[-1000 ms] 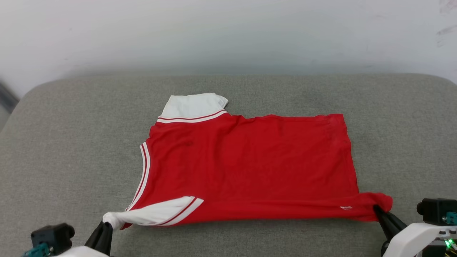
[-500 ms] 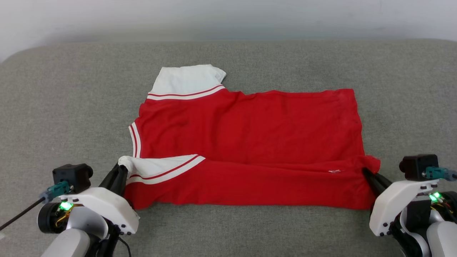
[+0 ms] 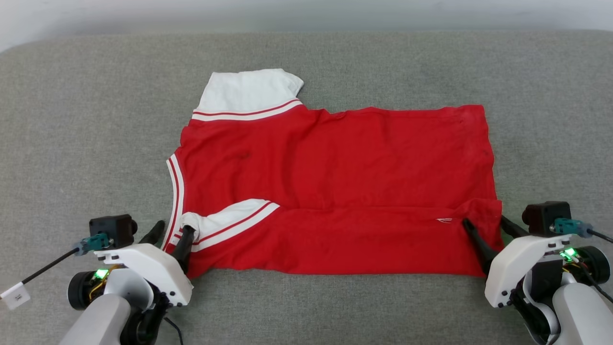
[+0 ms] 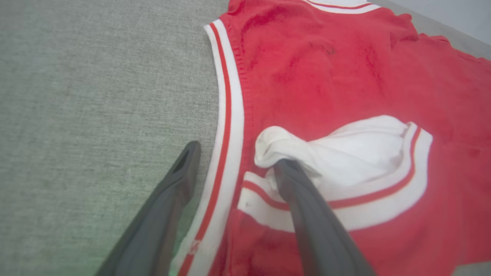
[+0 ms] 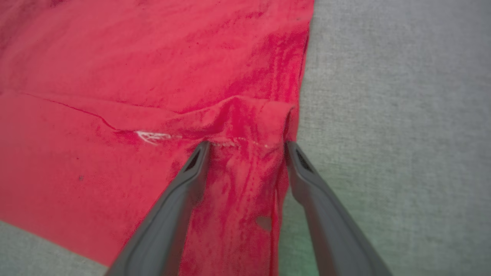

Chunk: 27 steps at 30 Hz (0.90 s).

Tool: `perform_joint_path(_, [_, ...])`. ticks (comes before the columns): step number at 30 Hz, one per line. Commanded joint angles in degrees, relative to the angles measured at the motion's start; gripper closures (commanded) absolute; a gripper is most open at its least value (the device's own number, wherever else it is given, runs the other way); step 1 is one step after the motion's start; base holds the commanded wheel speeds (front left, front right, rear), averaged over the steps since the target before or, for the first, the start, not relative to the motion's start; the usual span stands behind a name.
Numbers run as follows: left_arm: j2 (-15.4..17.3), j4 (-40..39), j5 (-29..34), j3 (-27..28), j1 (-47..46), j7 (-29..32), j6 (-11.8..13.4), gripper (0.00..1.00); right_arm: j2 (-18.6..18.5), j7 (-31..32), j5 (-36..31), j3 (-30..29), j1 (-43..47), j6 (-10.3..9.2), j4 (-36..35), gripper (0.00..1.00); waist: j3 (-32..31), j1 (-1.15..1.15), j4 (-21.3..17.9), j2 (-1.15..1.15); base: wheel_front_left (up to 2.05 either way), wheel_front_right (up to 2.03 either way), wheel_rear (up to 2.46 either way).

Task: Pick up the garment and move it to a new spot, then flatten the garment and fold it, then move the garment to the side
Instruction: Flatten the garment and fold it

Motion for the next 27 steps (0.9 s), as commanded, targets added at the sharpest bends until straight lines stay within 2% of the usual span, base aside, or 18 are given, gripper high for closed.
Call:
perform_joint_path(1, [0.02, 0.88, -0.42, 0.22, -0.35, -0.49, -0.33, 0.00, -0.52, -1.46, 0.07, 0.62, -0.29, -0.04, 0.90, 0.00, -0.59, -0.01, -0.13, 0.00, 0.00, 0.00, 0.00])
perform_joint_path(7, [2.05, 0.64, -1.30, 1.26, 1.54, 0.01, -0.19, 0.00, -0.42, -10.29, 0.78, 0.58, 0.80, -0.04, -0.10, 0.00, -3.26, -0.01, -0.67, 0.00, 0.00, 0.00, 0.00])
perform_joint_path(13, [6.76, -5.52, -1.91, 2.46, 3.85, 3.80, 1.47, 0.00, 0.72, -16.94, -0.68, -1.25, 3.29, -0.04, -5.14, 0.00, -6.28, -0.01, -1.41, 0.00, 0.00, 0.00, 0.00])
perform_joint_path(22, [16.20, -18.55, -5.27, 2.68, 8.57, 18.84, 5.13, 0.00, 4.79, -18.15, -4.33, -4.76, 8.70, -0.03, -16.44, 0.00, -7.35, -0.01, -3.63, 0.00, 0.00, 0.00, 0.00])
perform_joint_path(27, [19.74, -22.74, -8.21, 2.31, 10.78, 26.75, 6.65, 0.00, 6.90, -17.33, -5.49, -5.20, 11.00, -0.04, -21.88, 0.00, -5.15, -0.01, -5.54, 0.00, 0.00, 0.00, 0.00])
